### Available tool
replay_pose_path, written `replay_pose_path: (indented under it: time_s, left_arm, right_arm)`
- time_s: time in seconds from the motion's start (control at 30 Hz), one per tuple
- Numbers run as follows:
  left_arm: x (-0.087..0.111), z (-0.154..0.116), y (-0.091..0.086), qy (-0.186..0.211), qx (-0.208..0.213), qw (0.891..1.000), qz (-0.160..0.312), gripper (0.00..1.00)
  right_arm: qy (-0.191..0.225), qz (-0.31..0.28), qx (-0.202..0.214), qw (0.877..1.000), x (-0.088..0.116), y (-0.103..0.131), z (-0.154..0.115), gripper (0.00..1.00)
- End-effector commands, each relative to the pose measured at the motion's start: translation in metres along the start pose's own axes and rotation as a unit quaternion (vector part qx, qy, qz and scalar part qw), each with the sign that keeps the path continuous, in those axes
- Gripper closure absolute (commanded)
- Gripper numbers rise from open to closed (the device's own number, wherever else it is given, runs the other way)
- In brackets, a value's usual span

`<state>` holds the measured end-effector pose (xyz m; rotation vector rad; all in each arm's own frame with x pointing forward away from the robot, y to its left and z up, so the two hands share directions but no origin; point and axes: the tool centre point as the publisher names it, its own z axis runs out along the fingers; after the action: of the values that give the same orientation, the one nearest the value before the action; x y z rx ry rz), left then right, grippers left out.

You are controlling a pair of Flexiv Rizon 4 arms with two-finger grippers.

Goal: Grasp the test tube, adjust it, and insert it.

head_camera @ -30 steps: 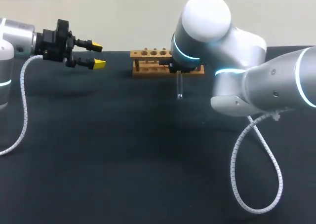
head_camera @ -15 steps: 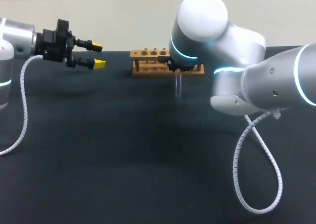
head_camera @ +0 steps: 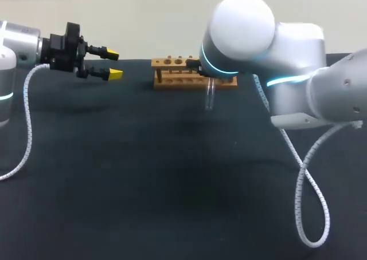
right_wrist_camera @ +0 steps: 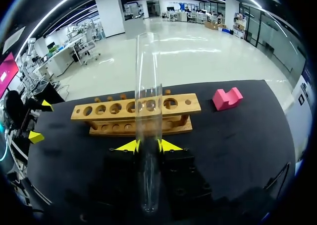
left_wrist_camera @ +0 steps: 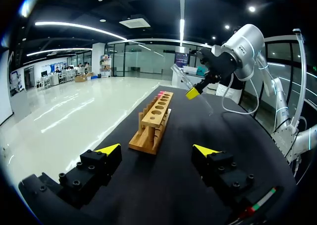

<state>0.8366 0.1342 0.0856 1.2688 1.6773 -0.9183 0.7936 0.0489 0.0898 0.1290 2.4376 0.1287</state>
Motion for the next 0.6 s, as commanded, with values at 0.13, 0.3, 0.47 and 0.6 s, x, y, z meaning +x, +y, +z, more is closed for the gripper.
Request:
replay_pose_path:
  time_s: [0.13,0.3,0.47,0.6]
  left_arm:
    - [0.001,0.0,-0.002,-0.001,-0.003,1.0,0.002,0.0]
    - [0.001,0.0,-0.002,-0.001,-0.003,1.0,0.002,0.0]
    - [0.001,0.0,-0.002,-0.001,-0.003,1.0,0.002,0.0]
    - [0.001,0.0,-0.002,-0.001,-0.003,1.0,0.002,0.0]
  right_arm:
    - [-0.06,-0.002,-0.007,0.998,0.0,-0.005,-0.025,1.0]
    - [-0.067,-0.002,-0.008,0.998,-0.003,-0.004,-0.032,1.0]
    - [-0.061,-0.003,-0.012,0.998,-0.004,-0.003,-0.033,1.0]
    - [-0.061,-0.003,-0.012,0.998,-0.004,-0.003,-0.033,1.0]
